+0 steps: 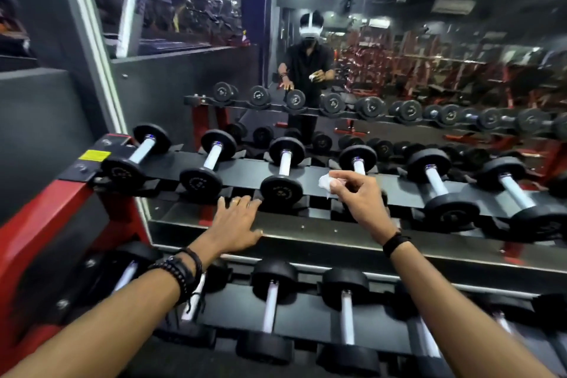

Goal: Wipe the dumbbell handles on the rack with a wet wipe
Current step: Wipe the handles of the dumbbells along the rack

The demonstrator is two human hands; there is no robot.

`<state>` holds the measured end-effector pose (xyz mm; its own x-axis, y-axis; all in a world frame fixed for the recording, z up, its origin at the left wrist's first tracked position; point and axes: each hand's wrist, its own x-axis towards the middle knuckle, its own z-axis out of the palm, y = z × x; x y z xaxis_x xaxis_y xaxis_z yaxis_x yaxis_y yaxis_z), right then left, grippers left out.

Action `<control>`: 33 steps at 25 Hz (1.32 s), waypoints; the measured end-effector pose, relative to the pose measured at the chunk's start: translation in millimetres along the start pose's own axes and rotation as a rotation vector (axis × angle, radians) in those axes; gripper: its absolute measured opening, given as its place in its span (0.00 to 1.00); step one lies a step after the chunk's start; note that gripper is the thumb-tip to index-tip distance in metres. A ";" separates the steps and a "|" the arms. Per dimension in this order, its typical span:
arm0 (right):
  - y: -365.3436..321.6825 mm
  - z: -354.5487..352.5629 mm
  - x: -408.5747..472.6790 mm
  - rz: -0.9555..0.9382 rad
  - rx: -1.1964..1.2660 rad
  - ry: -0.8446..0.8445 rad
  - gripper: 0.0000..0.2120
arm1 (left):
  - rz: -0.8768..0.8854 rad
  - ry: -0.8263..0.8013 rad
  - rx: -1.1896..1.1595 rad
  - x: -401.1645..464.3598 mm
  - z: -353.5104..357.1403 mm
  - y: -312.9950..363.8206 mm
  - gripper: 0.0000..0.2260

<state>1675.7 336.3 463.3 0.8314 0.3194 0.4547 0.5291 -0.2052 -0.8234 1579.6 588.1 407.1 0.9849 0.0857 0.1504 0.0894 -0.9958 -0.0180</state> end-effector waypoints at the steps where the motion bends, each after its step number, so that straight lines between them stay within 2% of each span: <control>1: -3.7 3.5 -6.2 -0.001 -0.004 -0.016 0.08 | -0.018 0.015 -0.005 -3.7 -6.6 -7.6 0.32; 10: -36.5 11.5 22.8 -0.025 0.016 0.016 0.09 | -0.137 0.166 -0.018 32.5 -24.2 -75.3 0.27; 14: -23.6 51.5 52.7 -0.008 -0.003 0.044 0.06 | -0.110 0.161 -0.030 67.0 -17.5 -114.6 0.24; 19: 9.8 88.9 82.8 0.066 -0.139 0.111 0.09 | -0.111 0.191 -0.094 115.7 -5.7 -159.4 0.24; 26: 35.0 89.9 119.4 0.190 -0.264 0.072 0.07 | -0.157 -0.023 -0.242 162.1 20.2 -173.2 0.28; 28: 37.0 89.7 126.8 0.194 -0.388 0.037 0.05 | -0.172 -0.067 -0.213 172.3 23.3 -177.9 0.31; 31: 46.9 97.0 132.2 0.185 -0.537 -0.039 0.05 | -0.199 -0.222 -0.234 186.9 24.4 -186.2 0.34; 33: 56.6 100.9 136.6 0.183 -0.597 -0.087 0.06 | -0.229 -0.294 -0.307 194.3 26.9 -190.3 0.31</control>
<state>1802.2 461.7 444.6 0.9138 0.2991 0.2749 0.4043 -0.7364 -0.5424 1758.0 795.1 413.2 0.9491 0.2649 -0.1705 0.3046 -0.9098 0.2819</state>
